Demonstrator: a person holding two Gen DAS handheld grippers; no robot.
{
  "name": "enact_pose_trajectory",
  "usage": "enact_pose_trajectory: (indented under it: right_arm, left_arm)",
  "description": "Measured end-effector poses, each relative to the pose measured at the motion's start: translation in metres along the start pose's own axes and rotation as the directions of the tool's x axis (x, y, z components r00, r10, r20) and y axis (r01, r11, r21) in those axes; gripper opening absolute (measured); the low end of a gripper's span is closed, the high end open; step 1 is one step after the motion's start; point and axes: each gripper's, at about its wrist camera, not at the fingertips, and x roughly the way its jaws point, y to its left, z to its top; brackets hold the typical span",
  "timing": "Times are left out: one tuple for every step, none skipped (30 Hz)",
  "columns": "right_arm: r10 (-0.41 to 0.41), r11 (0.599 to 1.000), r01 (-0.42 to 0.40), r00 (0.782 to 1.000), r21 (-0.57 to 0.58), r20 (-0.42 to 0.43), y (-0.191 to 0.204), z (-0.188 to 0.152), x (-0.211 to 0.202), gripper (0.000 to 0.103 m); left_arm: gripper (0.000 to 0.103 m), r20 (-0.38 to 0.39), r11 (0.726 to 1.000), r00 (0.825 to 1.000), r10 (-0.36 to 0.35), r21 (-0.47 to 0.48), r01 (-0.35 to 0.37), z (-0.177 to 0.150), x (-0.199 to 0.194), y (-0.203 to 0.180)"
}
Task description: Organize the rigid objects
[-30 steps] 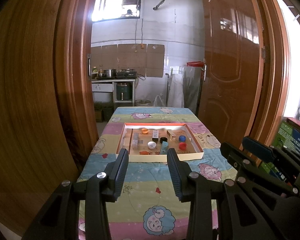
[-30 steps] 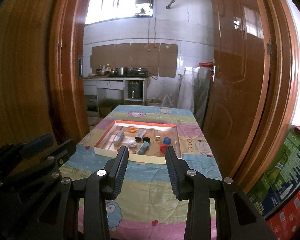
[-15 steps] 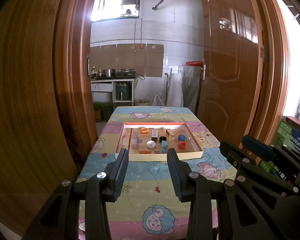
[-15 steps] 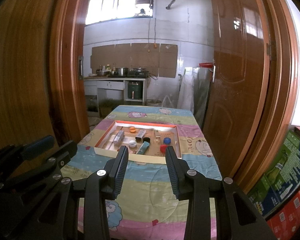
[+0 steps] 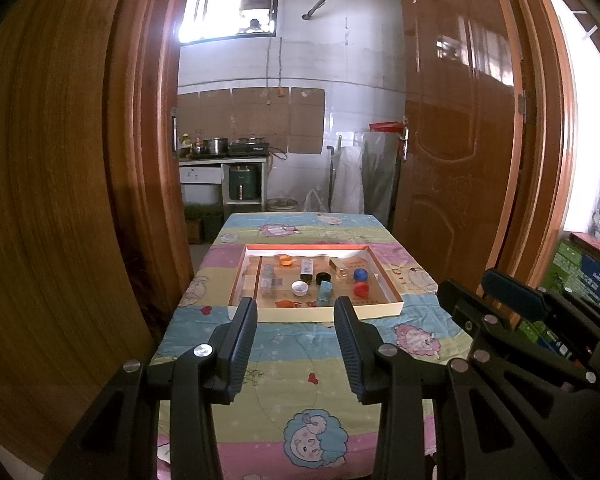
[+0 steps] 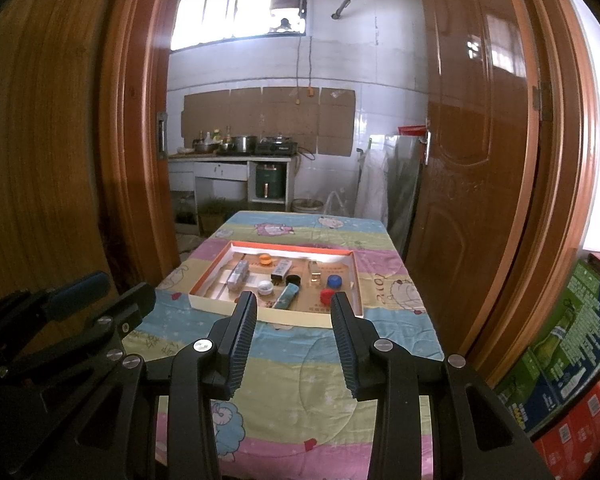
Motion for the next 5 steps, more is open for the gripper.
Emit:
enact_pose_trajectory:
  right_arm:
    - [0.0,1.0,0.0,1.0,0.0,-0.001,-0.0001,-0.0001,0.0,0.04]
    - [0.0,1.0,0.0,1.0,0.0,-0.001,-0.0001,-0.0002,0.0,0.04]
    - [0.0,1.0,0.0,1.0,-0.001,-0.001,0.0001,-0.0002,-0.0001,0.04]
    - [-0.001,1.0,0.001,1.0,-0.001,0.0,0.0,-0.0002,-0.0001,0.04]
    - [-0.002,1.0,0.002,1.0,0.0,0.0,-0.0001,-0.0002,0.0,0.04]
  left_arm:
    - [0.04,0.005,1.0,1.0,0.003,0.004,-0.003,-0.0006,-0.0011,-0.0012]
    - [0.04,0.009,1.0,1.0,0.005,0.01,-0.005,-0.0012,-0.002,-0.0031]
    - [0.04,0.009,1.0,1.0,0.005,0.012,-0.005,-0.0019,-0.0023,-0.004]
    - [0.04,0.008,1.0,1.0,0.004,0.011,-0.004,-0.0025,-0.0025,-0.0047]
    - [0.04,0.006,1.0,1.0,0.001,0.008,-0.002,-0.0026,-0.0024,-0.0047]
